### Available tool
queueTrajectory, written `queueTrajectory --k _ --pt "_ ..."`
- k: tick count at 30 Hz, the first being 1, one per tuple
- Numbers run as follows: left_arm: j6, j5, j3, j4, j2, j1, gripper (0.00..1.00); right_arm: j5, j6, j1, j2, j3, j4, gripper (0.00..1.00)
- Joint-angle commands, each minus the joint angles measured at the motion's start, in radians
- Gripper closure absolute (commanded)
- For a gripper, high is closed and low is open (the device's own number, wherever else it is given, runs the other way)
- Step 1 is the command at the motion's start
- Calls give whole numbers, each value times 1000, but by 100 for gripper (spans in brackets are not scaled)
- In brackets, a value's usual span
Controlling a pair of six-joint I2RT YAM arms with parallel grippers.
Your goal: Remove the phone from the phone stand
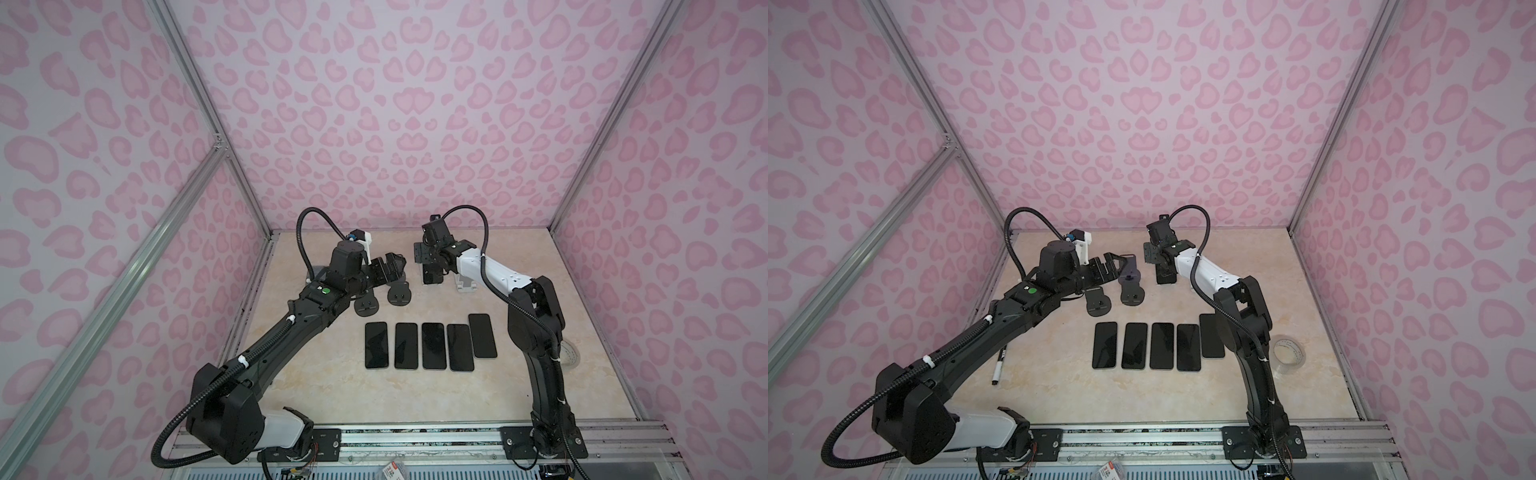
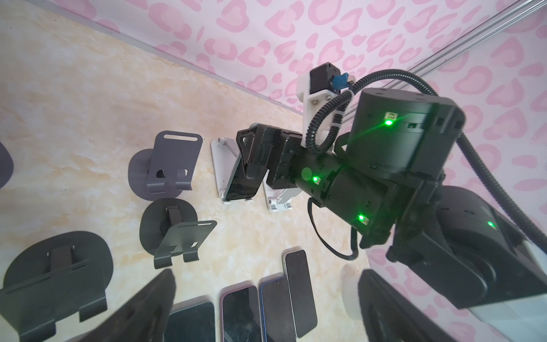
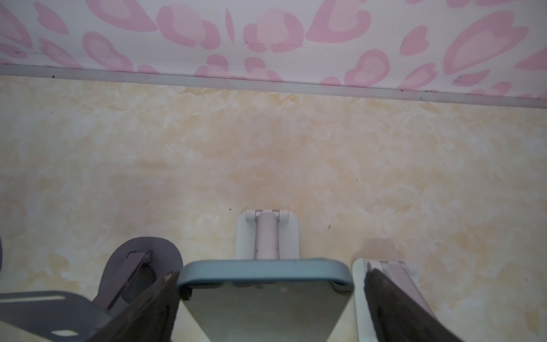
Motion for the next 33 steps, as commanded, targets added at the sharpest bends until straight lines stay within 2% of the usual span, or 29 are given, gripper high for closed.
queueTrajectory --k 1,5,10,17,33 --pt "-1 3 -3 38 -17 1 1 -11 20 -1 29 19 -13 4" --pt "-2 12 -3 41 -18 1 1 -25 25 1 33 21 -7 14" --pt "-4 14 -3 43 -18 3 1 -25 26 2 25 13 0 18" --pt "-2 14 -4 46 -19 3 0 -17 13 2 5 -8 6 31" --pt "2 12 -12 56 -20 8 0 -20 -22 20 -151 -114 61 35"
